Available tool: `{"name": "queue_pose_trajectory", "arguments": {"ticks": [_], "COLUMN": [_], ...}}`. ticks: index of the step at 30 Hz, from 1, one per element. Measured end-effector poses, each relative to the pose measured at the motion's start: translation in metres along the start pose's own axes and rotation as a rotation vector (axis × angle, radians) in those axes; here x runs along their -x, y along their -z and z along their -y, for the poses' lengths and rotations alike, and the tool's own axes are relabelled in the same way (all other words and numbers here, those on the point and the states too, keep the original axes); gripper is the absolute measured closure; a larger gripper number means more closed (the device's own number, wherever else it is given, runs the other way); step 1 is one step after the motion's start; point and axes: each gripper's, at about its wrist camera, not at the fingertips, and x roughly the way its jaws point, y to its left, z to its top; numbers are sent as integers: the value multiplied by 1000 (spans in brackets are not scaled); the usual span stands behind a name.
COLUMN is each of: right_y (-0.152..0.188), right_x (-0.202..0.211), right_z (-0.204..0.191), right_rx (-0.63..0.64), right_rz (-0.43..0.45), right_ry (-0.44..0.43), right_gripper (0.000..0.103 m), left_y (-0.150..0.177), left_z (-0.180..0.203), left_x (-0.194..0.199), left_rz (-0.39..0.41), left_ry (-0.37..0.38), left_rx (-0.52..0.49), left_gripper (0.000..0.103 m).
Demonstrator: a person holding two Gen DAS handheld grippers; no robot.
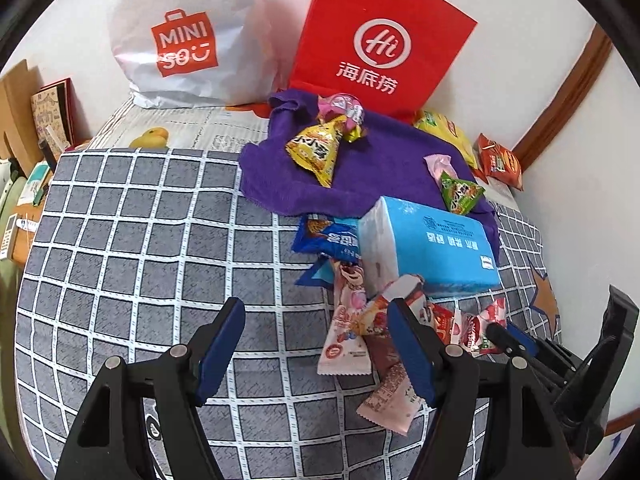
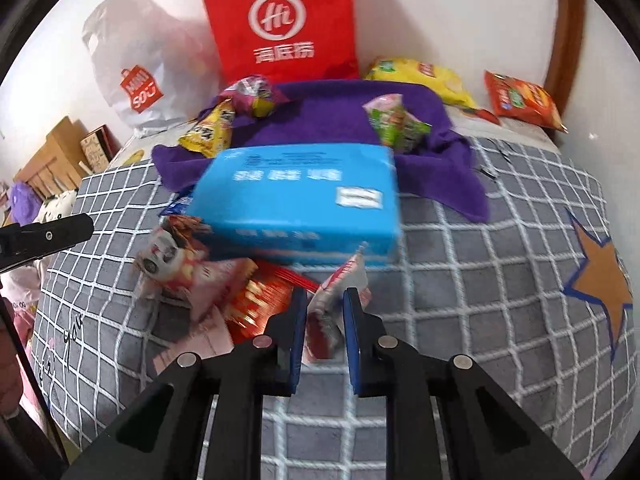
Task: Organize snacks
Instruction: 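Move the right gripper to the red-white lychee packet while the left gripper approaches the white strawberry packet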
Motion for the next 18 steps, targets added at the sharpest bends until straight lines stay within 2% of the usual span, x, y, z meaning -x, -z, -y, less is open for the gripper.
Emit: {"name": "queue_pose_trajectory", "arguments": {"ticks": [2, 6, 7, 9, 12, 14, 18], "right_y": [6, 17, 19, 21, 20, 19, 16], "right_x": [2, 0, 1, 3, 6, 2, -17], "right_z": [12, 36, 42, 51, 50, 45, 37], "right_rx": [-10, -37, -58, -94, -96, -84, -108], "right_rz": [-13, -40, -43, -39, 6, -4, -58], "right_ry": [24, 79, 75, 37, 2, -3, -34], "right_gripper": [83, 65, 63, 47, 36, 26, 25], "left_y": [1, 4, 4, 5, 6, 8, 9], "left_z": [4, 10, 11, 14, 16, 17, 16], "left_x": [-1, -5, -6, -8, -10, -12, -14], "left_rz": [-3, -15, -16, -21, -30, -35, -39], "left_ry": [7, 8, 8, 7, 5, 0, -10], "left_rx": [-3, -13, -14, -13, -18, -20, -22], "left_gripper": [31, 31, 31, 31, 31, 31, 31]}}
